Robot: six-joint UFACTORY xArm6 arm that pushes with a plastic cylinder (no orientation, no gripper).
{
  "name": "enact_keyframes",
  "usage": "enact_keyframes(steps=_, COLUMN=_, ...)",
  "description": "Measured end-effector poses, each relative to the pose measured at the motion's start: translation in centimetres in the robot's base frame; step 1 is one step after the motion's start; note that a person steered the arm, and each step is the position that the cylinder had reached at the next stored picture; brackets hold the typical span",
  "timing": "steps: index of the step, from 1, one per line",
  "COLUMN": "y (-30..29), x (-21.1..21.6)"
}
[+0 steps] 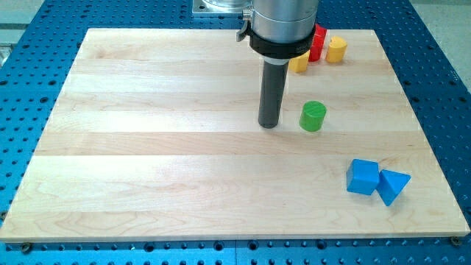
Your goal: Place the green circle diagonal to the blue cube
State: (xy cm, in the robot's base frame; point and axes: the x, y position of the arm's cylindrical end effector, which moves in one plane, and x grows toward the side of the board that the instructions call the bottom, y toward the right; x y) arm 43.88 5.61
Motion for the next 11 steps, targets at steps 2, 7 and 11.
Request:
enact_keyframes(steps=2, y=3.9, x=-1.7)
enact_keyframes(steps=7, y=13.2, x=4.3)
enact_keyframes(steps=11, y=8.3, x=3.4)
